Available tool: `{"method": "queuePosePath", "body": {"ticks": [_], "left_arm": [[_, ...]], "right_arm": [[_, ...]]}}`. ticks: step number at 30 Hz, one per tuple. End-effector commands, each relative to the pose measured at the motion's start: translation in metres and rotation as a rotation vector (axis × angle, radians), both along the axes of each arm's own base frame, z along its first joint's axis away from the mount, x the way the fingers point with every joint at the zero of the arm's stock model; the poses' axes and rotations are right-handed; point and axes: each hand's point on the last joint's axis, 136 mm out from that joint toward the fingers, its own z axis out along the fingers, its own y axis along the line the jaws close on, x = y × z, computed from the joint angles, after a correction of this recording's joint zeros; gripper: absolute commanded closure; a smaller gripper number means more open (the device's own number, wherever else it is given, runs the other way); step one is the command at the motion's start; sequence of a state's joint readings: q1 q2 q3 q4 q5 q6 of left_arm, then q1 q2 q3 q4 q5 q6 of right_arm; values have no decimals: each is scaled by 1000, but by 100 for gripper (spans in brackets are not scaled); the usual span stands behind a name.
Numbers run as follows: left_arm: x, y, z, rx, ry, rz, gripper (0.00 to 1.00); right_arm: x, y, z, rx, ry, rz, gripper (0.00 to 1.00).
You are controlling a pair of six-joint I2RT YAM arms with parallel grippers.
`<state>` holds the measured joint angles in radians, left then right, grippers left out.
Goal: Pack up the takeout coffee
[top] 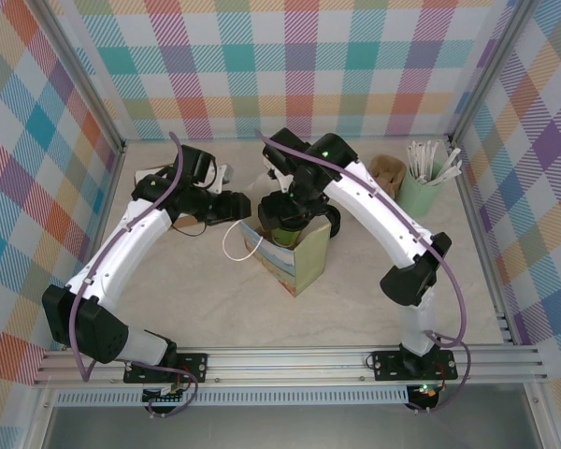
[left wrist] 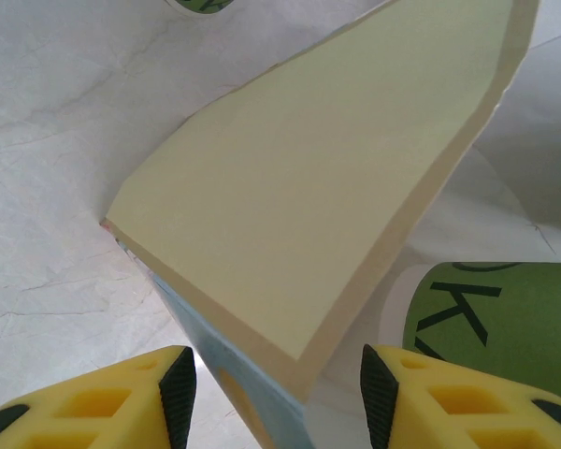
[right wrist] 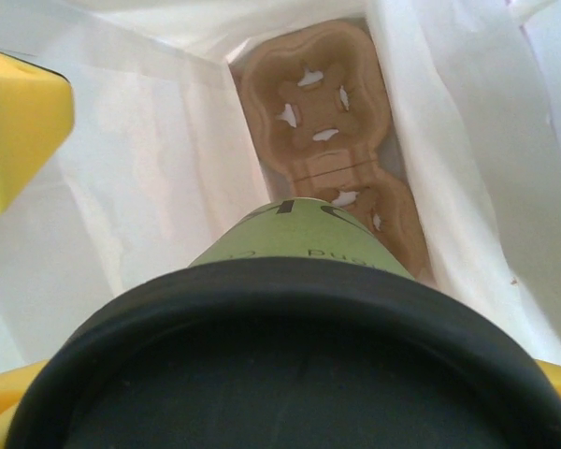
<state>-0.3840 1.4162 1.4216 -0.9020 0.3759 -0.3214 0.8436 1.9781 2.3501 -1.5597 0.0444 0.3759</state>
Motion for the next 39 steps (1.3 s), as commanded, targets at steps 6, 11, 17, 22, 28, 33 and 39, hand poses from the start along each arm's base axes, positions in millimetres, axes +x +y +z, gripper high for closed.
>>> {"method": "queuePosePath", "body": {"ticks": [6,11,17,22,28,33,39], "left_arm": [[-4,-1,4,3,-32,-16,49],[-3,-1,5,0,-33,-16,50],[-2,-2,5,-2,-34,-18,50],[-2,-2,5,-1,-35,-16,50],[0,-2,5,1,-35,-16,50],[2,-3,6,3,-36,-13,50],[4,-3,4,8,-32,-12,50]], "right_arm": [[1,-13,-21,-114,36,21,11],[1,-13,-29,-141,51,32,11],[1,-12,-37,-153,65,48,11],[1,-12,-45,-168,70,65,11],[4,-7,-53,-152,54,96,11],[4,-7,-61,-163,62,119,11],[5,-6,-68,-167,55,143,11]]}}
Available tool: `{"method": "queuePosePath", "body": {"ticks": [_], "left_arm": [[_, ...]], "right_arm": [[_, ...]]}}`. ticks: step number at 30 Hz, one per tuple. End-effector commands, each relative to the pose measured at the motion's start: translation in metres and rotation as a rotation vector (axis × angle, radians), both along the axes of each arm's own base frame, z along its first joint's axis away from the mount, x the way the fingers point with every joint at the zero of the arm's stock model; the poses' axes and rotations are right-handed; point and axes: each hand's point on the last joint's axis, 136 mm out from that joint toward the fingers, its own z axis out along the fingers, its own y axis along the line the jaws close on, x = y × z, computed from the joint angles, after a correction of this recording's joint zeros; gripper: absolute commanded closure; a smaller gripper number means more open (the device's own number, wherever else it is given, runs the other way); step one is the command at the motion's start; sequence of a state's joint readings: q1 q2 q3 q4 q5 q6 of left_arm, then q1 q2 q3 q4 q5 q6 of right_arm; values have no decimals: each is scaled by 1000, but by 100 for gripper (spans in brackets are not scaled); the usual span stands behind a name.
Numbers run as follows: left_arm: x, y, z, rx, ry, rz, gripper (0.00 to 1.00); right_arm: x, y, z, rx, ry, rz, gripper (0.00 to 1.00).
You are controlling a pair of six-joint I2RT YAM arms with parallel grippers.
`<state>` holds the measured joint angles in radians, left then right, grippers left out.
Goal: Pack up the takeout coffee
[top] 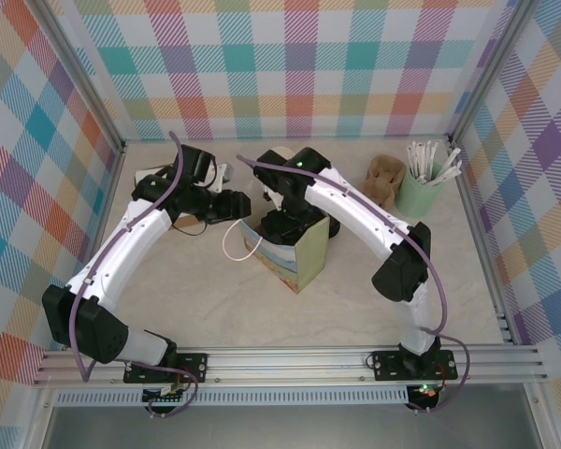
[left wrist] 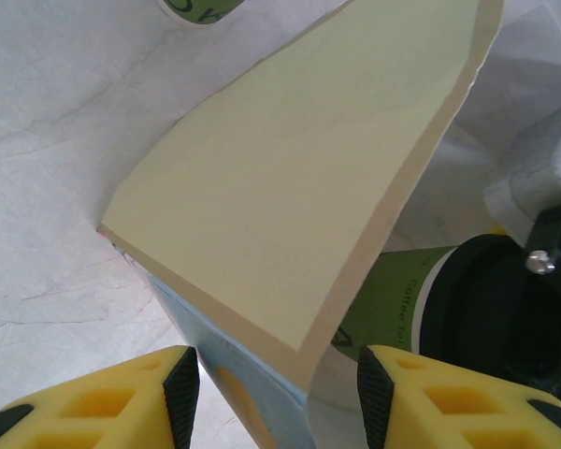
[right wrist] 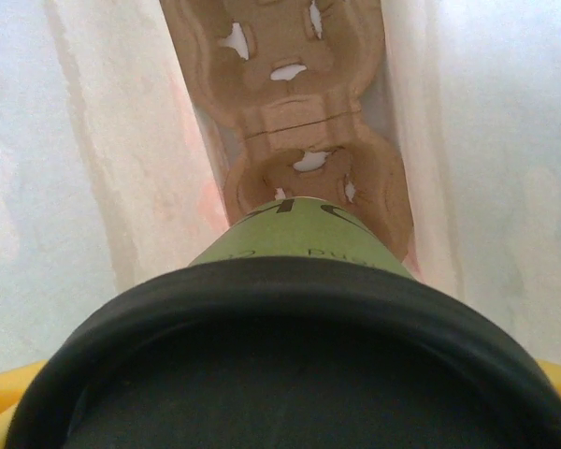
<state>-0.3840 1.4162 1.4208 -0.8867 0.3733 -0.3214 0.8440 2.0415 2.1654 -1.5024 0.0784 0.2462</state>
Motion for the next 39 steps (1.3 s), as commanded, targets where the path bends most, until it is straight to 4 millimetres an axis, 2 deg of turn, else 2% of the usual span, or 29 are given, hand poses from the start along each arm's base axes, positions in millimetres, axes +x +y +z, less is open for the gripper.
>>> {"method": "queuePosePath", "body": {"ticks": [1,27,39], "left_arm": [[2,-2,2,12,-18,-13,50],[8,0,3,35,-20,1,48],[11,-1,2,41,-18,1,45]], "right_arm": [[2,0,2,13,-22,32,11],[10,-12,-26,-35,-30,107,10],[10,-9,-37,-6,-8,109,10]]}}
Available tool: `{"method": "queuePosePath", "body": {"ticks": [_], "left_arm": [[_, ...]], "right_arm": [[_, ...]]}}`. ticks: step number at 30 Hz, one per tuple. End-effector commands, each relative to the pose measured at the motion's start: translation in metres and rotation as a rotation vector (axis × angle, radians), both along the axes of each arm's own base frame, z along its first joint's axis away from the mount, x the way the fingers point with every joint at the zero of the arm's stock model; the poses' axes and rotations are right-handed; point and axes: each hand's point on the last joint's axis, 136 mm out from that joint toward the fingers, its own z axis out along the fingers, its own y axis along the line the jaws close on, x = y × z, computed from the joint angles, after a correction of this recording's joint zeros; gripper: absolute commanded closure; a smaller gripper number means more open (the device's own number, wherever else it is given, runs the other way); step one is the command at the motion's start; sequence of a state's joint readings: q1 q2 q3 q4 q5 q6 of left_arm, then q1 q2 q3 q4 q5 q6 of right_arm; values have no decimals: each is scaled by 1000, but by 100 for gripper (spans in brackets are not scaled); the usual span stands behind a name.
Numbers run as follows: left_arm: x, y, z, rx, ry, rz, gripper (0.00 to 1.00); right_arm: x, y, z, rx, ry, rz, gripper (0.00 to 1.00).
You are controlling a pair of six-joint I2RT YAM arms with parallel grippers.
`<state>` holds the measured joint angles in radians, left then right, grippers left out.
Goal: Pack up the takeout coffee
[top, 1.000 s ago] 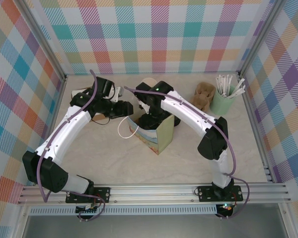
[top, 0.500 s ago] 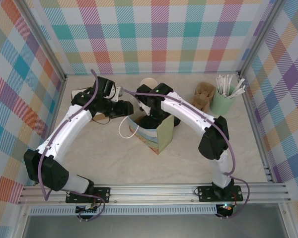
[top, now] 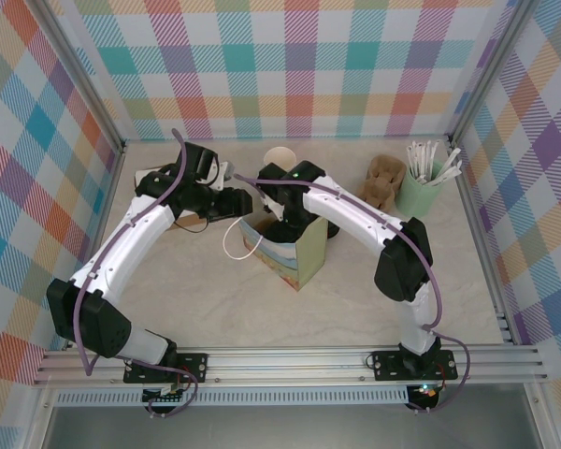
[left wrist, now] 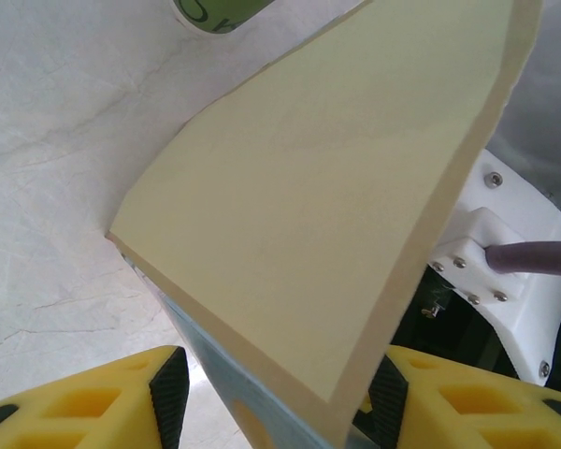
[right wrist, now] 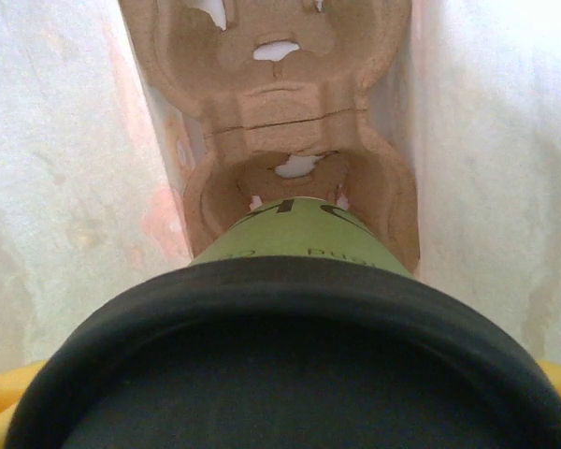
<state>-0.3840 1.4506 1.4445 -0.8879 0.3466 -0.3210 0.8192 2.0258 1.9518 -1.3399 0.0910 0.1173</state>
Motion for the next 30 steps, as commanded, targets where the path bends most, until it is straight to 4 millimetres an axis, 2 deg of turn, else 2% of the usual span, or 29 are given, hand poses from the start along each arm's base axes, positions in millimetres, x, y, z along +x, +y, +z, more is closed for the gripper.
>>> {"method": "queuePosePath", "body": {"ticks": [1,21,30], "left_arm": [[2,-2,6,17,-19,-12,45],[5,-2,4,25,-12,-10,42],[6,-2,6,26,-19,-12,41]], "right_arm": [[0,-2,9,34,-10,6,10],[2,-6,-18,31,11,5,10],[3,-5,-16,50,-2,0,10]]}}
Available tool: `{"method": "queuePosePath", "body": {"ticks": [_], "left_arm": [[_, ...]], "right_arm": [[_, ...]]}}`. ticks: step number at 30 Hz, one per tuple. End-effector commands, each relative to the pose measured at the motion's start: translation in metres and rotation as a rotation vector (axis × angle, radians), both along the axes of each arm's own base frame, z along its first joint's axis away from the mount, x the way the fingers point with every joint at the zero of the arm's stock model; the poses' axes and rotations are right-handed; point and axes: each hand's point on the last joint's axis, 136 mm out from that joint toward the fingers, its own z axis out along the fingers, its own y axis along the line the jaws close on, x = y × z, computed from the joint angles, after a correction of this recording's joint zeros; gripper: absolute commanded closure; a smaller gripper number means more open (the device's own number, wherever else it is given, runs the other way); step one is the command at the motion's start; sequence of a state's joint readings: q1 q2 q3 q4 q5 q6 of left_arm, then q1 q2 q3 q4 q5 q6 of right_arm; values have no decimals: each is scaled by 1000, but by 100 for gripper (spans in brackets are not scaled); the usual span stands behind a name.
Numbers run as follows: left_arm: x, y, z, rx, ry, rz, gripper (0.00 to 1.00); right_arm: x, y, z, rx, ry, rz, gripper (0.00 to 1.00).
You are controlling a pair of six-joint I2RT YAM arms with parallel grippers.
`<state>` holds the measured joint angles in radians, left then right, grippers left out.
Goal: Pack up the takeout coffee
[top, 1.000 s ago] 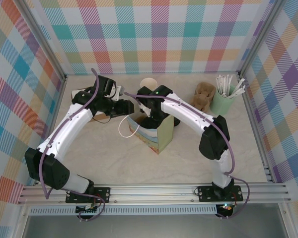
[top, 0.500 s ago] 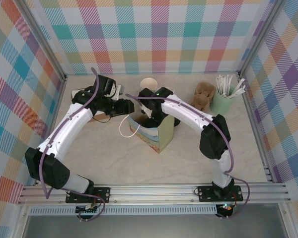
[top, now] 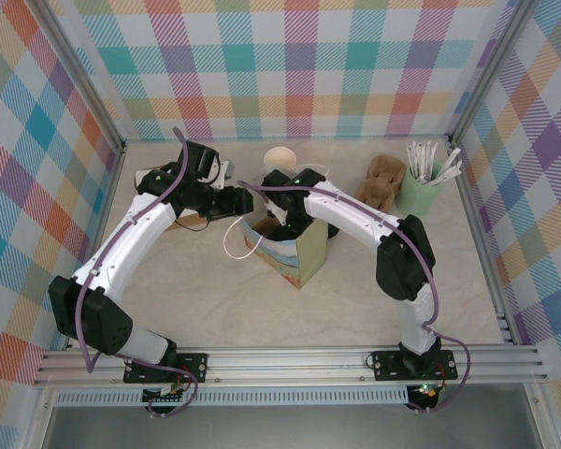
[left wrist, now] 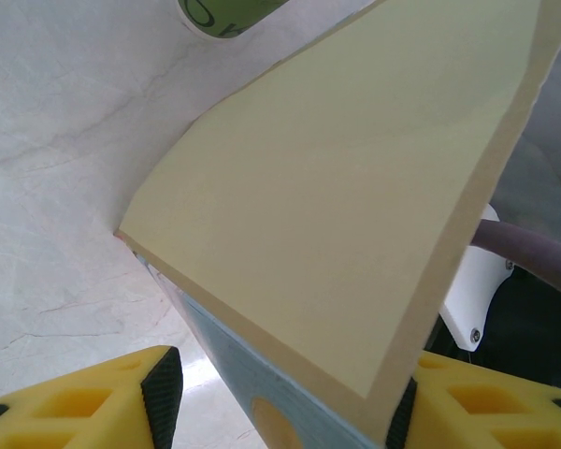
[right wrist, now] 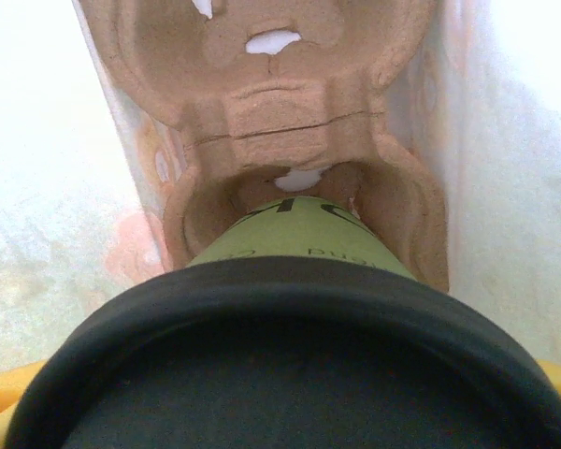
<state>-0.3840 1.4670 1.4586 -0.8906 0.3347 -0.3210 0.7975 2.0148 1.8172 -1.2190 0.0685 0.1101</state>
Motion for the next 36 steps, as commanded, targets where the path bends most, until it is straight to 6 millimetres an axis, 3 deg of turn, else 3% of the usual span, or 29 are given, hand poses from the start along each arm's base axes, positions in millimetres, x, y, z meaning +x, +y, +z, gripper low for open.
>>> {"method": "queuePosePath", "body": {"ticks": [1,16,36], "left_arm": [[1,-2,7,15,-18,-19,41],[8,-2,1,34,-8,-4,41],[11,-1,-3,42,1,2,41]], "right_arm": [[0,-2,15,36,-24,13,10],[4,-1,18,43,-52,28,12],[5,2,44,109,-112,35,12]]}}
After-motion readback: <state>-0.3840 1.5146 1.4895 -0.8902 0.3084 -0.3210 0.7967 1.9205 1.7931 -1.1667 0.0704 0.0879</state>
